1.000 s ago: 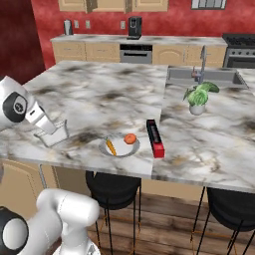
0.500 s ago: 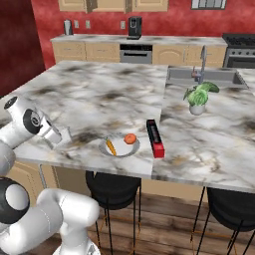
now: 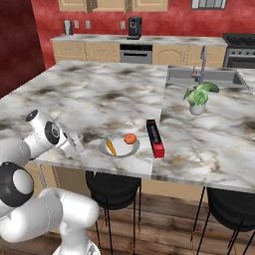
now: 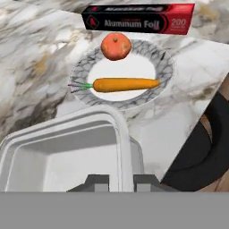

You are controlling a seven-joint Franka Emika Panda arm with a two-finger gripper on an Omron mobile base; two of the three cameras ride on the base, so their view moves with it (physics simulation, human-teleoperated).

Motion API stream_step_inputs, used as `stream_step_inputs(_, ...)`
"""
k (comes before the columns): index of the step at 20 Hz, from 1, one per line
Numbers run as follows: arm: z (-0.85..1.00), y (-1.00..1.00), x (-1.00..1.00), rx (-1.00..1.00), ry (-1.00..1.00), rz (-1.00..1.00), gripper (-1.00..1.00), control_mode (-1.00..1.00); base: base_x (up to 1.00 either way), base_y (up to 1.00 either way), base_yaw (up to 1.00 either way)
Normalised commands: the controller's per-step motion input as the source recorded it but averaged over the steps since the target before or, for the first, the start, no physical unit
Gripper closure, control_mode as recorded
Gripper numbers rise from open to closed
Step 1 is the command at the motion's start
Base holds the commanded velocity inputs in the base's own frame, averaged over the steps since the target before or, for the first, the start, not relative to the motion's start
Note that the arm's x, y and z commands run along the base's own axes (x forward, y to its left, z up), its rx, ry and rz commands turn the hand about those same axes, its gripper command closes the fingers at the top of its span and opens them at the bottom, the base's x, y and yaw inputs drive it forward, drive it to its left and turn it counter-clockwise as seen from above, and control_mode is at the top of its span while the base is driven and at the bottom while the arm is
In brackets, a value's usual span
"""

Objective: Retrieve the tupperware and aluminum foil from the cabinet and place them on the dining counter near the plate with carrot and squash to prepare for storing leftovers.

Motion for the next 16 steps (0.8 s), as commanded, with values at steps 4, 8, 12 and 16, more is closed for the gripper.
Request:
stream_step_inputs(4,-0.46,-0.04,0.45,0.02,0.00,-0.01,1.00,-1.00,0.00,0.00,0.00)
stream_step_inputs(8,-0.49,-0.14,0.48,0.04,-0.01,-0.02,1.00,-1.00,0.00,0.00,0.00)
stream_step_inputs(12,-0.30,-0.11,0.54,0.03,-0.01,-0.03,1.00,-1.00,0.00,0.00,0.00)
stream_step_inputs(16,-0.06,-0.10,0.55,0.03,-0.05,-0.03,-1.00,-1.00,0.00,0.00,0.00)
